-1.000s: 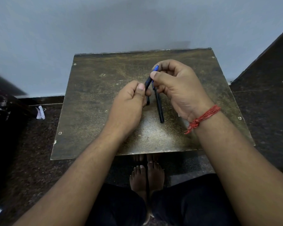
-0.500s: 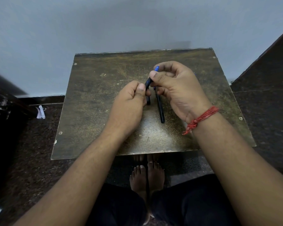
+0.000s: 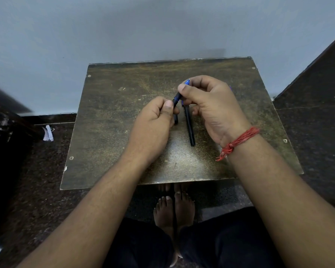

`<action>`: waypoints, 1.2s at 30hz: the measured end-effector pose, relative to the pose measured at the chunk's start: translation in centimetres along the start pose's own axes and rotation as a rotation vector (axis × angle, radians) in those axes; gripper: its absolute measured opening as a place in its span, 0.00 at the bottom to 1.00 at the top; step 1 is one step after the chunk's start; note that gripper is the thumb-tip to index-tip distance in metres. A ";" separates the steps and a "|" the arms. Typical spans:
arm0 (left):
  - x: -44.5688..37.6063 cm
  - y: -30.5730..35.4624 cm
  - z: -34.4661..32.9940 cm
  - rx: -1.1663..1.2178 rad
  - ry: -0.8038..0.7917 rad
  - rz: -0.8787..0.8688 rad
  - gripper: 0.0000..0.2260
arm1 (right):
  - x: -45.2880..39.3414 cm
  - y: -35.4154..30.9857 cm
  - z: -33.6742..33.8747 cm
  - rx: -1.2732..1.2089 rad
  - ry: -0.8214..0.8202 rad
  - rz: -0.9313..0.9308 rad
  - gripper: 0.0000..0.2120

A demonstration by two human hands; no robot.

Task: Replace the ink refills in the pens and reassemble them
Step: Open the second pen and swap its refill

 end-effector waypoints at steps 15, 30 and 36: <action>0.2 0.0 0.1 -0.012 0.009 0.007 0.15 | 0.0 0.5 0.1 -0.044 0.018 -0.050 0.07; 0.4 0.2 0.1 -0.039 0.014 0.023 0.16 | 0.0 0.4 0.1 -0.028 0.024 -0.032 0.09; 0.4 0.4 0.2 -0.049 0.019 0.029 0.16 | 0.3 -0.2 -0.1 -0.091 -0.036 -0.028 0.08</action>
Point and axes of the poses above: each hand's wrist, its own x-axis away from the middle knuckle, its own z-axis out of the back of the hand, y = z × x, the point moved 8 cm from there along -x, towards the middle knuckle, and after that the axes turned 13 degrees about -y, right-handed, at the moved point
